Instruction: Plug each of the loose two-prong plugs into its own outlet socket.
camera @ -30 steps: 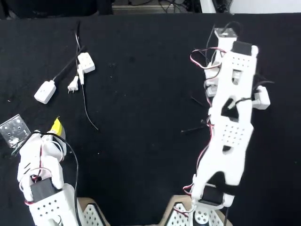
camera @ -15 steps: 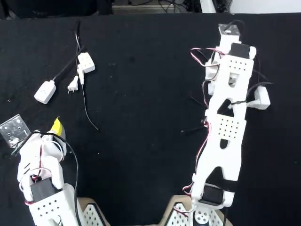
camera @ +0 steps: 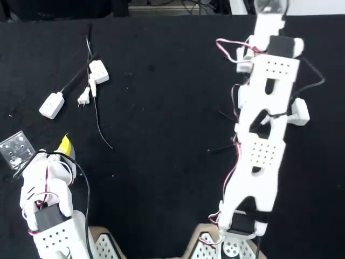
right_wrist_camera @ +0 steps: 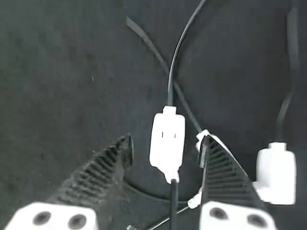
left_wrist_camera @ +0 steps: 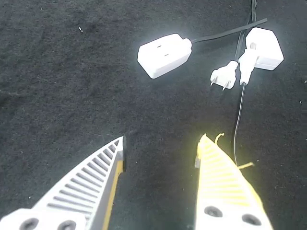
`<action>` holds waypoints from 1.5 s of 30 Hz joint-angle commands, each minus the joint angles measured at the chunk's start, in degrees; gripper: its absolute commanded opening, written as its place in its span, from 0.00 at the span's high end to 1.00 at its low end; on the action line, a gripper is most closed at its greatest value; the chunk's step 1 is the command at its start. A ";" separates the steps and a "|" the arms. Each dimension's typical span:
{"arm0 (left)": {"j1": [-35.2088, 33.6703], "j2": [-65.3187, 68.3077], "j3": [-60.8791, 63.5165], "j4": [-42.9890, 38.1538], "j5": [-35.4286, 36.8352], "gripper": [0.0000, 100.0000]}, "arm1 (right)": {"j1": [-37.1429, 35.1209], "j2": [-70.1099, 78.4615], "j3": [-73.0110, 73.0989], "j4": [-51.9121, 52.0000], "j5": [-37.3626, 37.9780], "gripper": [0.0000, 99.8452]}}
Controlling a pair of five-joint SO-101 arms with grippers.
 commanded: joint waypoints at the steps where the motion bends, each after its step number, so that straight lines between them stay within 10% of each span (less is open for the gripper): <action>1: 0.75 -0.62 -3.12 -0.09 0.18 0.75 | -1.32 -11.56 -0.13 2.02 -0.44 0.79; 20: 0.75 -0.62 -3.12 0.00 0.18 0.75 | -21.98 -54.29 56.57 -0.97 0.09 0.79; 45: 4.79 -0.09 -7.16 5.19 -4.48 0.75 | -46.51 -63.16 133.05 -69.10 -3.43 0.86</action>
